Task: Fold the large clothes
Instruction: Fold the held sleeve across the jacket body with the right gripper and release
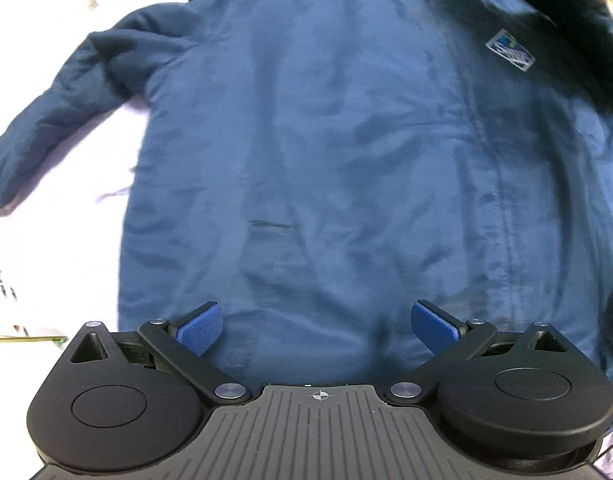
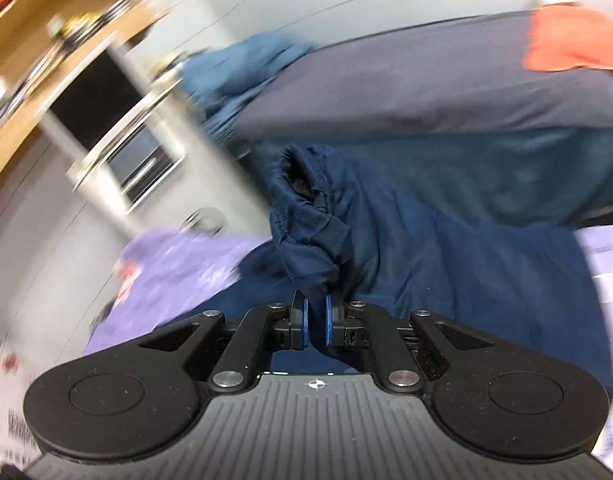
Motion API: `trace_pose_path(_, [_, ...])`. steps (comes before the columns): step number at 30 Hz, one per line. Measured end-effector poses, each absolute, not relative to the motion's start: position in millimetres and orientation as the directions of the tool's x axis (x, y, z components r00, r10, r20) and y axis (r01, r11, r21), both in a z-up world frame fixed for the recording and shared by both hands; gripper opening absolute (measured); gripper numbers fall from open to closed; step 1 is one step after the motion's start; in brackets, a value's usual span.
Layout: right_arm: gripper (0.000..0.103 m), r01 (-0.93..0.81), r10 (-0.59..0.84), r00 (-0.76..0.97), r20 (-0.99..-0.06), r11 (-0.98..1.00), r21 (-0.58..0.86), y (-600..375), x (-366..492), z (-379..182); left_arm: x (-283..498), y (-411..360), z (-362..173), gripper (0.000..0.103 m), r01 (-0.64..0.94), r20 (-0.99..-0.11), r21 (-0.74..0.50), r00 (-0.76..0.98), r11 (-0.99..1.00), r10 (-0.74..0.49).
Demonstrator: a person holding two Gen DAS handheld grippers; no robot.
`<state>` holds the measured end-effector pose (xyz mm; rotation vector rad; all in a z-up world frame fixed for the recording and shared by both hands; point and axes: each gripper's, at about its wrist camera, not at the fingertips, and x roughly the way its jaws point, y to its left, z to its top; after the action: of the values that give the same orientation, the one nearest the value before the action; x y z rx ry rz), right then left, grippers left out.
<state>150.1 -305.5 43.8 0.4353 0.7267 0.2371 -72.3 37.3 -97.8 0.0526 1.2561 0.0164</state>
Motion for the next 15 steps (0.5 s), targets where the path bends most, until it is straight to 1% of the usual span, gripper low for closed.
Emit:
trace_pose_path(2, [0.010,-0.081,0.403,0.694,-0.597,0.867,0.492,-267.8,154.1,33.7,-73.6,48.5,-97.7,0.103,0.004,-0.949,0.049,0.312,0.999,0.045])
trace_pose_path(4, [0.010,-0.098,0.420,0.663,-0.619,0.869,0.484,-232.1,156.8,20.6,-75.1,59.7,-98.4,0.103,-0.010,-0.949,0.043,0.312,0.999,0.044])
trace_pose_path(10, [0.011,-0.145,0.332,0.595,-0.732,0.940,0.308,-159.8,160.1,-21.5,-76.9,85.3,-104.0,0.103,-0.046,-0.954,0.017,0.298,0.999,0.030])
trace_pose_path(15, [0.015,-0.188,0.254,0.547,-0.798,0.966,0.180,-134.0,150.2,-55.8,-72.9,92.4,-105.0,0.103,-0.035,-0.953,0.021,0.301,0.999,0.031])
